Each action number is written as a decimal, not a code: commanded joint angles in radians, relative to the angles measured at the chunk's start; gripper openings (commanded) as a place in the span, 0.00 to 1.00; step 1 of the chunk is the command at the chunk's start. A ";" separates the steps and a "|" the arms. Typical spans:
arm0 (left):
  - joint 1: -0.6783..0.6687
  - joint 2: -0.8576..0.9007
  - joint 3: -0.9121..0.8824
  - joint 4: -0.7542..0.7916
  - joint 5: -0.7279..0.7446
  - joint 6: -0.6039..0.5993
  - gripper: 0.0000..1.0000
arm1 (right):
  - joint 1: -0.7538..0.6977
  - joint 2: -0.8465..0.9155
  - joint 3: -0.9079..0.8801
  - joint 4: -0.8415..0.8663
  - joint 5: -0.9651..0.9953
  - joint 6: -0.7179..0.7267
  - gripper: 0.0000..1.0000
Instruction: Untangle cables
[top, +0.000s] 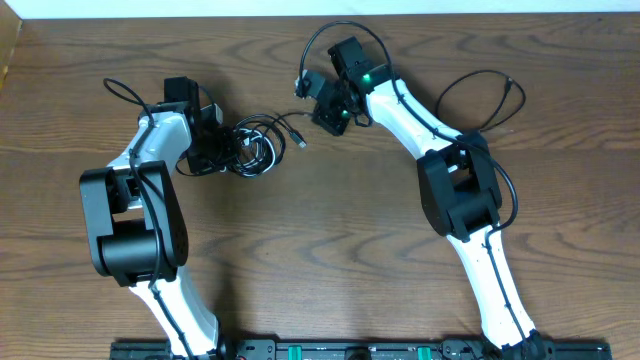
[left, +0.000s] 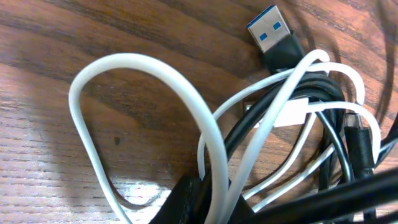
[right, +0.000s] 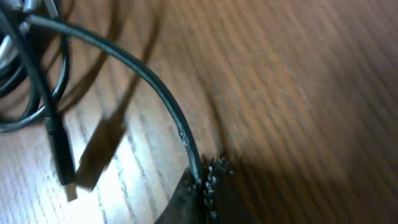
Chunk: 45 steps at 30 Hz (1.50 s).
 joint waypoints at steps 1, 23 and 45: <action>-0.007 0.000 -0.010 -0.003 -0.010 0.005 0.13 | -0.005 -0.015 -0.013 0.006 0.116 0.187 0.01; -0.006 0.000 -0.010 -0.003 -0.071 -0.002 0.13 | -0.335 -0.027 -0.011 -0.225 0.197 0.113 0.01; 0.077 0.000 -0.010 -0.014 -0.157 -0.014 0.13 | -0.846 -0.027 -0.011 -0.327 0.305 0.125 0.01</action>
